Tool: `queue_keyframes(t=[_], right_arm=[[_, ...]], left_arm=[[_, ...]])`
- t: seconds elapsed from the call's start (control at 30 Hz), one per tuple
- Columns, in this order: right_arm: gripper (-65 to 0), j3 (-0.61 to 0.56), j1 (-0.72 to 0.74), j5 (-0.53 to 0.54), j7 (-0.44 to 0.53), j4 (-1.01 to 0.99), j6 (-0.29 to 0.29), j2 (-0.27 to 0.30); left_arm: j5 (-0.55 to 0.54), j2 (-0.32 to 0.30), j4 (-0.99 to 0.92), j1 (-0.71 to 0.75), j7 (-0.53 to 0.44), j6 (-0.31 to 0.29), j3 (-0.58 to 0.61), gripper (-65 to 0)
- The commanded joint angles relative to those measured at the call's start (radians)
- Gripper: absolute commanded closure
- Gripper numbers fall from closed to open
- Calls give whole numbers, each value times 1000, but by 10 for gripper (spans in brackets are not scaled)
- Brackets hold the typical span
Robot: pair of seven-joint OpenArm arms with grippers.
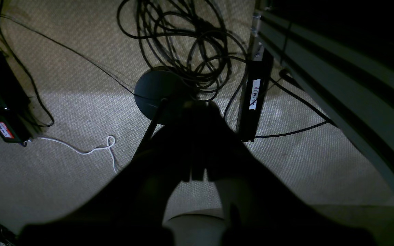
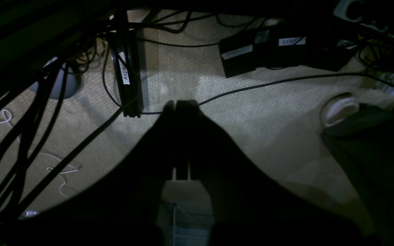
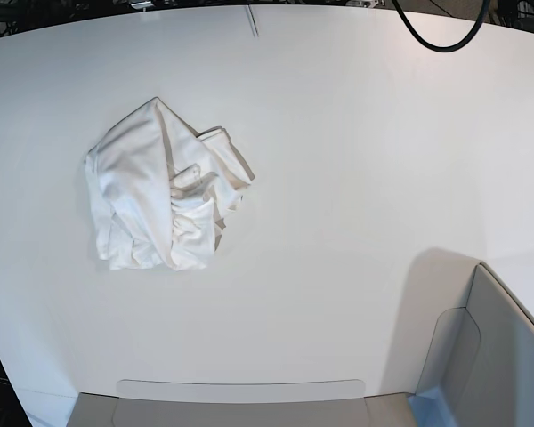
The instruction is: Layout the t-shirt on the table in an organized manner, then fold the t-shirt properly
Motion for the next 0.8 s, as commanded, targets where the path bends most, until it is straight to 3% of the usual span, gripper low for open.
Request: queue_keyframes(t=[0.0, 0.77], right_arm=[[-1, -3, 4, -2, 3, 0, 1, 4], [-2, -3, 4, -2, 2, 0, 1, 4]], left_arm=[[-1, 1, -1, 1, -5, 5, 2, -3], [-1, -7, -1, 2, -5, 5, 6, -4]])
